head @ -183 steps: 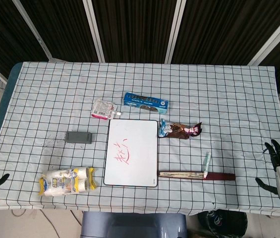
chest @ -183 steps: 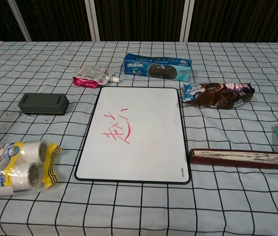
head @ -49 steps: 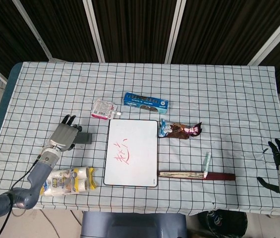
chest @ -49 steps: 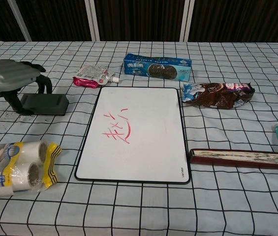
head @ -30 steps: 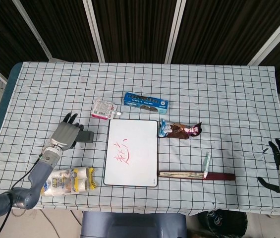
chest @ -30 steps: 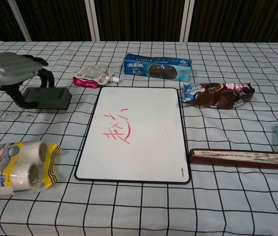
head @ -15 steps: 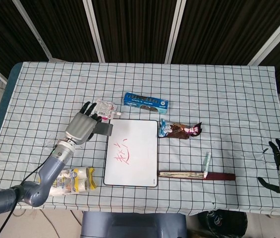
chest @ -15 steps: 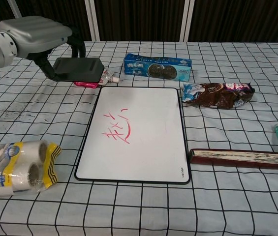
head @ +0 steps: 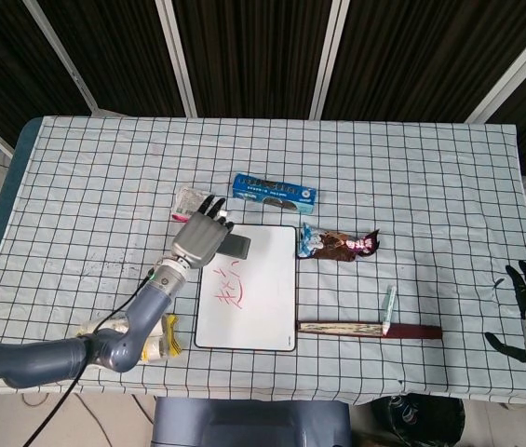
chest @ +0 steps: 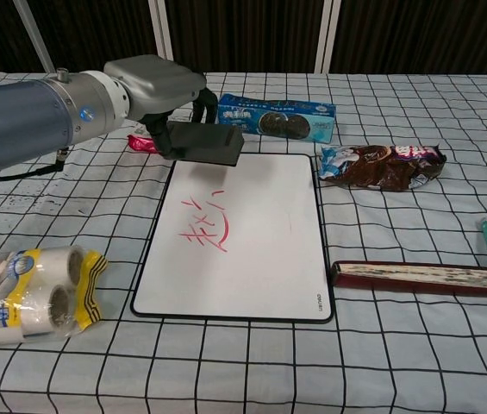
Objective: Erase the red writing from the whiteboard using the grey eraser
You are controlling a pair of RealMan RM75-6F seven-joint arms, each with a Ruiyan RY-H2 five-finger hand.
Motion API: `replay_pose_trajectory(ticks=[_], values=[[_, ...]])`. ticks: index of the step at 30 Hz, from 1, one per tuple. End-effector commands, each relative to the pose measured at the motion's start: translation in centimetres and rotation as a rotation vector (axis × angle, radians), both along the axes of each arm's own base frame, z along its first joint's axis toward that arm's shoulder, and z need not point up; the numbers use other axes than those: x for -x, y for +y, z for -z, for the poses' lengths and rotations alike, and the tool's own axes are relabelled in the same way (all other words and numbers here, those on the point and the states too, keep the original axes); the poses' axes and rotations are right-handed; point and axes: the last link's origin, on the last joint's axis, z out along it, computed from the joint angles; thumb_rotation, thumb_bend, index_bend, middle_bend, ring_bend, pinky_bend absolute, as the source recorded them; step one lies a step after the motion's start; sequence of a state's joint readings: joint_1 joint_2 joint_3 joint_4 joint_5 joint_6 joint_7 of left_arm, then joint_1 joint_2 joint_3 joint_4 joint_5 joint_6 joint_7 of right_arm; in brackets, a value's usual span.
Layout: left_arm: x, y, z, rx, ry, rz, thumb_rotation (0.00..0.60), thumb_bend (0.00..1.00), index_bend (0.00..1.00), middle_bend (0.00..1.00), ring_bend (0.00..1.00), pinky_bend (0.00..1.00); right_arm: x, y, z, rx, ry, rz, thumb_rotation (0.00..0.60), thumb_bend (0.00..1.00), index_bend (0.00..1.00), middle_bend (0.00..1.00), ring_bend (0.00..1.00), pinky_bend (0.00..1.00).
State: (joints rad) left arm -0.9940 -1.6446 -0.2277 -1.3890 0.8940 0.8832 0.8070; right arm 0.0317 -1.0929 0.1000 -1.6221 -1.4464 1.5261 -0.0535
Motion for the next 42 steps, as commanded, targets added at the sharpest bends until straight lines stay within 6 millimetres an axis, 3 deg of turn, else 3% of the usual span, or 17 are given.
replay_pose_trajectory(ticks=[1, 14, 26, 42], values=[[-0.3, 0.0, 0.9, 0.014, 0.003, 0.007, 0.600, 0.36, 0.40, 0.42, 0.00, 0.06, 0.0, 0.0, 0.0, 0.000, -0.001, 0.000, 0.600, 0.08, 0.00, 0.02, 0.14, 0.19], [0.4, -0.4, 3.3, 0.036, 0.043, 0.011, 0.600, 0.36, 0.39, 0.42, 0.00, 0.06, 0.0, 0.1, 0.0, -0.003, -0.003, -0.003, 0.600, 0.08, 0.00, 0.02, 0.14, 0.19], [0.5, -2.2, 4.4, 0.081, 0.055, 0.048, 0.600, 0.36, 0.39, 0.42, 0.00, 0.06, -0.1, 0.1, -0.1, 0.002, -0.003, -0.006, 0.600, 0.08, 0.00, 0.02, 0.14, 0.19], [2.0, -7.4, 3.7, 0.205, 0.106, 0.063, 0.600, 0.35, 0.39, 0.42, 0.00, 0.06, -0.2, 0.1, -0.1, 0.006, -0.002, -0.014, 0.600, 0.08, 0.00, 0.02, 0.14, 0.19]])
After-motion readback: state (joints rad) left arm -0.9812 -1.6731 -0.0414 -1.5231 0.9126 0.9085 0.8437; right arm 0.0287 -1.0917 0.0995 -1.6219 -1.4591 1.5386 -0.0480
